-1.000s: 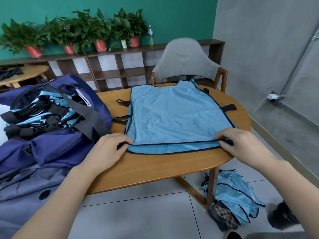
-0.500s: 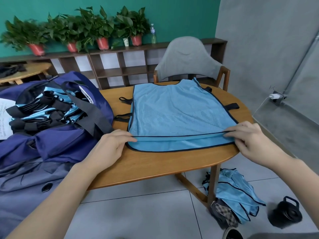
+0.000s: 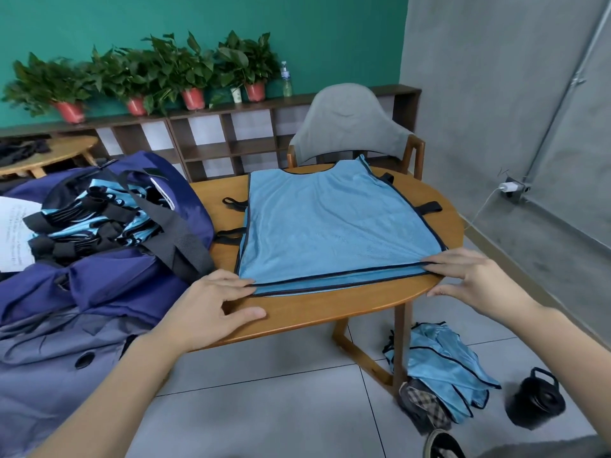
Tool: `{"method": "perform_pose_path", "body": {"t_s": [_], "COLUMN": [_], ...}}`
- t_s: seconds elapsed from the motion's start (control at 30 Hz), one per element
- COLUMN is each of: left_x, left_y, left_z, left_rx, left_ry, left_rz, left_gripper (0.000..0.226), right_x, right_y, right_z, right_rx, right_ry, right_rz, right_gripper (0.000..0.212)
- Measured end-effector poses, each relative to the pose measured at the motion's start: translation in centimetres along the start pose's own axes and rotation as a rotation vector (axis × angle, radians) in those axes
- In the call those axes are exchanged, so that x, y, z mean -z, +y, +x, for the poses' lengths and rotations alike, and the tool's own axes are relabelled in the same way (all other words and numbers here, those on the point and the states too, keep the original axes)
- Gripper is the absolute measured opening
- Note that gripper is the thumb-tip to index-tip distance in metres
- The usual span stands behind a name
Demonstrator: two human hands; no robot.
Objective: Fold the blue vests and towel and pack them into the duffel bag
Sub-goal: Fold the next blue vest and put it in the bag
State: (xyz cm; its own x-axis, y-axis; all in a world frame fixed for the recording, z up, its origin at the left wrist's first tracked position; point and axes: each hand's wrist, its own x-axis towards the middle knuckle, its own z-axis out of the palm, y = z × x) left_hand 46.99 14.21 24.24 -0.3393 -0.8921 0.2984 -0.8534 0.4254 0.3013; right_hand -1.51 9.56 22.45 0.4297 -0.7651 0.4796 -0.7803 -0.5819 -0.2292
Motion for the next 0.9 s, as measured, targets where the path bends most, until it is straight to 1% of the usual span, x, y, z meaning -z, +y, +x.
{"method": "perform_pose_path", "body": {"t_s": [0.07,0.17,0.27,0.37,0.4,0.47,0.53,0.57,0.6,0.67,0.73,0.83,0.9], "left_x": [-0.2,-0.5,-1.1,-1.9,-2.2,-2.5,-2.3,-2.0,-1.4,0.5,3.1,7.2,10.3], "left_y": [0.7,1.5,2.0,2.7,3.2,4.3,5.0,5.1,5.2,5.5,6.3,8.1,9.4], "left_z": [-0.5,-1.4,-2.7,-3.7,-4.0,-4.7,-5.0,-5.1,-5.1,-4.6,-3.8,-2.4,-1.2], "left_rx": [0.026,0.045,0.042,0.003,-0.018,-0.045,-0.046,-0.018,0.029,0.144,0.201,0.179,0.161], "left_ry": [0.032,0.083,0.132,0.27,0.319,0.38,0.397,0.412,0.428,0.459,0.466,0.514,0.567], "left_rz": [-0.008,-0.019,0.027,0.019,-0.02,-0.078,-0.108,-0.104,-0.111,-0.157,-0.209,-0.2,-0.189], "left_gripper": [0.087,0.088,0.085,0.067,0.058,0.042,0.025,0.013,0.008,0.025,0.031,0.023,0.017], "right_x": [0.1,0.5,0.7,0.8,0.9,1.2,1.7,2.2,2.5,3.4,4.6,7.6,10.1], "right_y": [0.1,-0.4,-0.9,-1.3,-1.7,-3.0,-4.3,-4.7,-4.8,-4.5,-4.4,-6.1,-7.5], "right_z": [-0.4,-1.2,-1.9,-2.6,-2.7,-2.8,-2.8,-2.6,-2.5,-2.3,-2.0,-1.1,0.2], "right_rx": [0.026,0.076,0.122,0.12,0.099,0.045,0.02,0.031,0.049,0.053,0.022,-0.102,-0.181], "right_ry": [0.052,0.158,0.191,0.193,0.22,0.278,0.274,0.258,0.238,0.2,0.178,0.218,0.284], "right_rz": [0.007,-0.054,-0.115,-0.132,-0.125,-0.097,-0.069,-0.071,-0.076,-0.09,-0.094,-0.041,0.008], "right_gripper": [0.056,0.044,0.039,0.036,0.029,0.01,0.02,0.021,0.021,0.021,0.024,0.023,0.02]}}
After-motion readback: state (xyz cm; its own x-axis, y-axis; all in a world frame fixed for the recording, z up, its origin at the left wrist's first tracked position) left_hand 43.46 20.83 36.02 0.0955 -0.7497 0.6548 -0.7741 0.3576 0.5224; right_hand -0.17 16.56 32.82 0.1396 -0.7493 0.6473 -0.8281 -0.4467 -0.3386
